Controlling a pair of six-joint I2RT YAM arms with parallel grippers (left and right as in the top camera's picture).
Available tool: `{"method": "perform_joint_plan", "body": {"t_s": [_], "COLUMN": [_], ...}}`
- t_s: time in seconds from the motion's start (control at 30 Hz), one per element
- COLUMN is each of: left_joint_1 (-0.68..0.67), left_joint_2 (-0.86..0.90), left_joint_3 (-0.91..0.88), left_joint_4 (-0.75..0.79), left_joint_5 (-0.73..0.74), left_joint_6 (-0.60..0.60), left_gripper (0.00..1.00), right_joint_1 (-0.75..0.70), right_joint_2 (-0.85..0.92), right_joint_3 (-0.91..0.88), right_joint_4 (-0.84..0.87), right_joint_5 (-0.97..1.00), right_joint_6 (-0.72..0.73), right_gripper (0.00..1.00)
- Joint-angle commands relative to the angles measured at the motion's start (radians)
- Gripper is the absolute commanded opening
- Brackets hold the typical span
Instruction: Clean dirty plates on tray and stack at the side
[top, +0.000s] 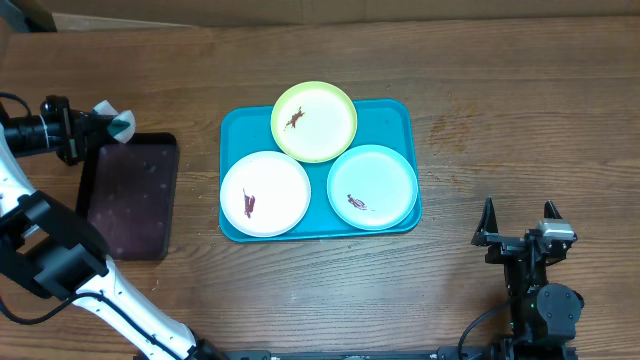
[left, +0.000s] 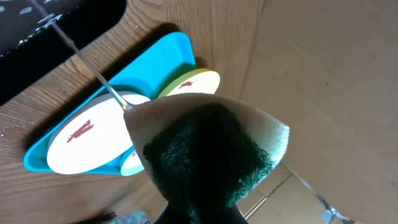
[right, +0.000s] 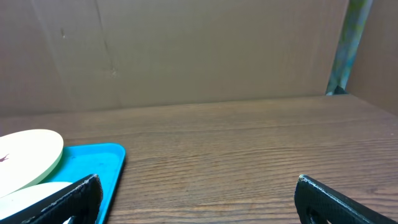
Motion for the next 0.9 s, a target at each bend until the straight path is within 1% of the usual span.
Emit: {"method": "perform_joint_plan", "body": {"t_s": [0.0,0.1,0.2,0.27,0.4,0.5,0.6,0.73,0.87], "left_joint_1": [0.015,0.029,0.044,0.053,0.056,0.048,0.048,0.066,0.104], "left_joint_2": [-0.034,-0.042,-0.042,-0.042,-0.042,-0.042,-0.042,-0.042,-0.043], "left_joint_3": [0.016,0.015,0.014,-0.005,-0.106,-0.217,-0.303,-0.313,-0.288], "left_joint_4": [-0.003,-0.003,-0.003,-0.003,-0.003,-0.003,-0.003,-0.003,-0.004], "left_joint_5": [0.033,-0.002,-0.104,-0.180,-0.195,-0.189,-0.122,-0.066,0.050], "left_joint_6": [0.042,0.042,0.034,0.000,-0.039,-0.072,-0.070,-0.076,-0.065], "left_gripper": [0.04,0.04,0.04,0.04,0.04,0.04,0.04,0.04,0.04], "right_joint_1": [-0.005,-0.005,-0.005,-0.005,-0.005,-0.005,-0.005,-0.005,-0.005], "right_joint_2": [-0.012,-0.012,-0.012,-0.012,-0.012,-0.012,-0.012,-0.012,-0.012], "right_joint_3": [-0.011,-0.011,-0.011,-0.011,-0.011,-0.011,-0.011,-0.011,-0.011], "right_joint_4": [0.007,0.007,0.007,0.007,0.007,0.007,0.007,0.007,0.007], "right_joint_5": [-0.003,-0.003,-0.003,-0.003,-0.003,-0.004,-0.003,-0.003,-0.003], "right_joint_6": [-0.007,-0.007,-0.007,-0.007,-0.007,-0.007,-0.007,-0.007,-0.007], "right_gripper": [1.00,1.00,1.00,1.00,1.00,1.00,1.00,1.00,1.00]}}
